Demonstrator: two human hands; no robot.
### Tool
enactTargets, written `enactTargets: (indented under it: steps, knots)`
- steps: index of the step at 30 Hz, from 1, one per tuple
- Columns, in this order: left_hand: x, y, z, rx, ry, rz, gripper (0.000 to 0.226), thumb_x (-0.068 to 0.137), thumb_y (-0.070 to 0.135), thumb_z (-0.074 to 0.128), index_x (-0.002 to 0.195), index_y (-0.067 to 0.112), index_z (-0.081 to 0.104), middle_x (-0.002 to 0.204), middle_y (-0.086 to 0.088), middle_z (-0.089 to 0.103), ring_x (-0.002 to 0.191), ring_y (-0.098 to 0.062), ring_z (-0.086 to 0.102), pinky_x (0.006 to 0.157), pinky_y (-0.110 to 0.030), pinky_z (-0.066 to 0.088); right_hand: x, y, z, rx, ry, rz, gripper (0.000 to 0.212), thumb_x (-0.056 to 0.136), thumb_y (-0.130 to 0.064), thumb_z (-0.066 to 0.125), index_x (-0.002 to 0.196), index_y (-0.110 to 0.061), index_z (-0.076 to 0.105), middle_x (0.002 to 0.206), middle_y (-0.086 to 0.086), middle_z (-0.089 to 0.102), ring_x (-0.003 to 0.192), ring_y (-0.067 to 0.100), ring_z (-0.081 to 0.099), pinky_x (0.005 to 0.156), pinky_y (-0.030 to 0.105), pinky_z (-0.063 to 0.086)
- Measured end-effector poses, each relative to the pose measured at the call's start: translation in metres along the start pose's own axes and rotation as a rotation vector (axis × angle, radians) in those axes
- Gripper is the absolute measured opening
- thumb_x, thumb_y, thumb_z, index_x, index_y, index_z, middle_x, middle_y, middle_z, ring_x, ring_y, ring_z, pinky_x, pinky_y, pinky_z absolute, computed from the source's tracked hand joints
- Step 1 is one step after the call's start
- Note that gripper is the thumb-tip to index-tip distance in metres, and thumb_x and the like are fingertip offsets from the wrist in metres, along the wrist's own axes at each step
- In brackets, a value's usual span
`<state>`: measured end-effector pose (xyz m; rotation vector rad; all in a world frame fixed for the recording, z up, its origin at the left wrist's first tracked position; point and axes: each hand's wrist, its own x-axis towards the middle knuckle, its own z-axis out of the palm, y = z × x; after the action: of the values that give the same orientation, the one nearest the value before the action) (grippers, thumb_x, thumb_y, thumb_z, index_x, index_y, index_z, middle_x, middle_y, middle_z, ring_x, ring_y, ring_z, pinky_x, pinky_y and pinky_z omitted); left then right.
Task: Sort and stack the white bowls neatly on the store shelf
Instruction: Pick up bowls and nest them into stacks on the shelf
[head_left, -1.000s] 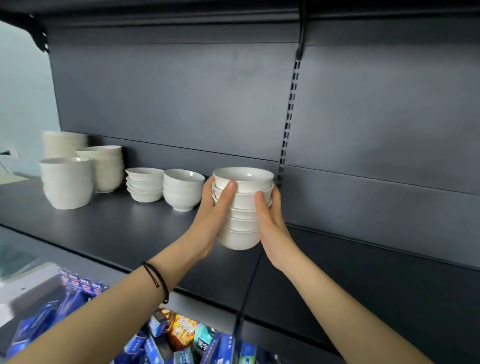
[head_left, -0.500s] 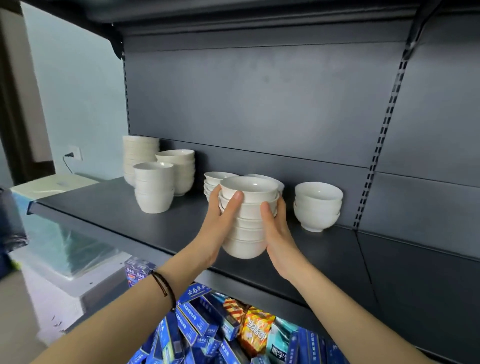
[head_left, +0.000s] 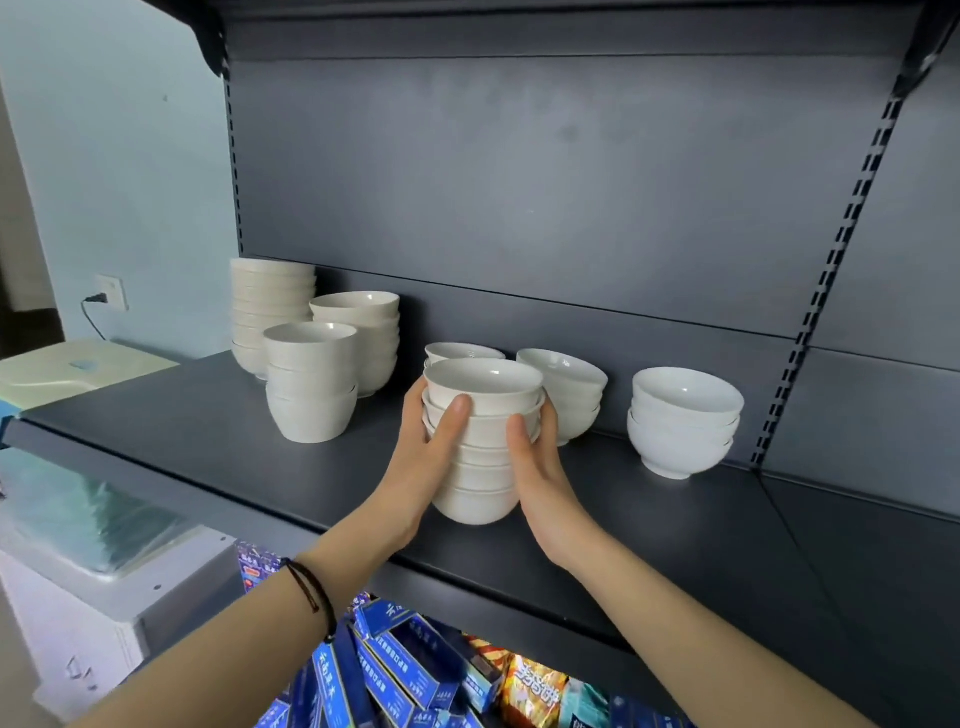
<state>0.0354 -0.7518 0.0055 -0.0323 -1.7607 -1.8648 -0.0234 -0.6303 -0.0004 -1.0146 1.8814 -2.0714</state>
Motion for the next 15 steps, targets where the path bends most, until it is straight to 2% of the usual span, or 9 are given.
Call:
enactTargets:
  steps: [5,8,11,13,15]
  knots:
    - [0.032,-0.009,-0.027,0.005,-0.060,-0.042,0.079,0.067,0.071,0.056,0.137,0.041,0.034,0.129,0.024,0.056,0.117,0.005,0.054,0.100,-0.027,0.043,0.027,0.014,0.018,-0.001,0.045,-0.019,0.077,0.073,-0.073,0.052,0.140,-0.058,0.017,0.148,-0.031,0.034,0.133,-0.010,0.037,0.108,0.022,0.034]
    - [0.046,-0.011,-0.041,0.038,-0.100,-0.034,0.062,0.078,0.064,0.053,0.133,0.043,0.036,0.124,0.028,0.056,0.115,0.009,0.053,0.097,-0.022,0.043,0.043,0.022,0.026,-0.015,0.062,-0.026,0.075,0.080,-0.069,0.050,0.143,-0.054,0.015,0.149,-0.031,0.032,0.132,-0.014,0.035,0.104,0.014,0.035]
    - [0.049,-0.003,-0.051,0.124,-0.140,0.052,0.041,0.091,0.053,0.047,0.129,0.041,0.038,0.124,0.028,0.054,0.113,0.016,0.050,0.089,-0.008,0.040,0.057,0.028,0.030,-0.033,0.062,-0.007,0.075,0.083,-0.064,0.048,0.148,-0.048,0.012,0.150,-0.032,0.030,0.131,-0.018,0.033,0.100,0.008,0.034]
    - [0.040,-0.005,-0.065,0.201,-0.076,0.159,0.035,0.095,0.045,0.050,0.128,0.035,0.045,0.123,0.024,0.057,0.112,0.012,0.053,0.086,-0.005,0.040,0.062,0.031,0.031,-0.046,0.063,0.004,0.079,0.080,-0.070,0.046,0.148,-0.049,0.011,0.147,-0.037,0.027,0.128,-0.024,0.030,0.096,0.002,0.033]
    - [0.028,-0.012,-0.087,0.319,0.124,0.270,0.032,0.088,0.044,0.057,0.118,0.034,0.056,0.113,0.019,0.064,0.102,0.000,0.061,0.080,-0.012,0.048,0.066,0.033,0.031,-0.059,0.071,0.002,0.069,0.082,-0.071,0.041,0.143,-0.053,0.013,0.142,-0.042,0.026,0.122,-0.031,0.029,0.091,-0.004,0.031]
